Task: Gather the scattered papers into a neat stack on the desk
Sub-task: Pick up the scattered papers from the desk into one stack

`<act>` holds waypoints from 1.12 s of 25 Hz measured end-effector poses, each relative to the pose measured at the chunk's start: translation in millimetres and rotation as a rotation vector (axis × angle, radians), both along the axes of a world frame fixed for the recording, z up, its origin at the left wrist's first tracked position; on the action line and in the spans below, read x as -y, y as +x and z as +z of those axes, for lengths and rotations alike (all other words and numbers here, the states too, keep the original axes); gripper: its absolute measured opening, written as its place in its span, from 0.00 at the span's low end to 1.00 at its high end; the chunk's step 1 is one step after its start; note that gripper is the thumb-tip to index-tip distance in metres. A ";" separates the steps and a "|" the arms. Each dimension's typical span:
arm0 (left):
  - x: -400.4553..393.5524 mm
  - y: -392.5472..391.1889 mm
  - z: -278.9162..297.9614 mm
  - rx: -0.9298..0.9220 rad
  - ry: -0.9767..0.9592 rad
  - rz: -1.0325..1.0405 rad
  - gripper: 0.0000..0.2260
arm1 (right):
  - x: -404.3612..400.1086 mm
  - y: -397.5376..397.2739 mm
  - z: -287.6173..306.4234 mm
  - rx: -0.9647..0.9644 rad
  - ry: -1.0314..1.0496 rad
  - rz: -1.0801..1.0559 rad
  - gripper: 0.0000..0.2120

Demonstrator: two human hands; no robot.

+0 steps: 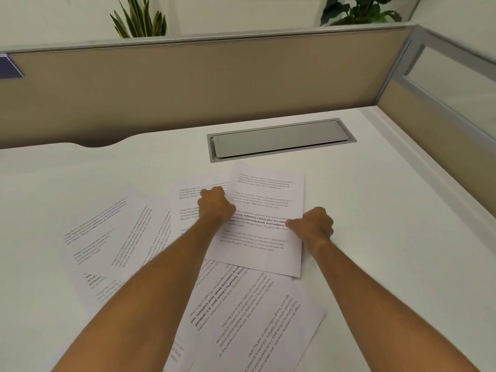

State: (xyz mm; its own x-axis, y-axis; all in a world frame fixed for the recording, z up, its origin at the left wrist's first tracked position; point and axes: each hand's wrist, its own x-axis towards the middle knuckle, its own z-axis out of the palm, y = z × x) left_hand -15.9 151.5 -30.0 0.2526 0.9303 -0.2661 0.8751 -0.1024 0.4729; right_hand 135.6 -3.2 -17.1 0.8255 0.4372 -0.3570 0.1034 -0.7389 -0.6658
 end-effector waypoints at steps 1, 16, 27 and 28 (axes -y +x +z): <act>-0.2 1.0 0.0 0.021 -0.006 0.011 0.20 | 0.2 0.8 -0.4 -0.029 0.011 -0.017 0.11; -1.6 13.3 0.5 -0.120 -0.100 0.000 0.24 | -3.1 -3.6 -6.2 -0.146 0.136 -0.055 0.05; -12.6 -14.9 16.8 0.165 -0.098 0.046 0.19 | -9.1 32.5 47.1 -0.052 0.561 -0.148 0.06; -13.1 -15.6 19.6 0.167 -0.097 0.044 0.18 | -9.7 38.0 57.6 -0.033 0.630 -0.166 0.07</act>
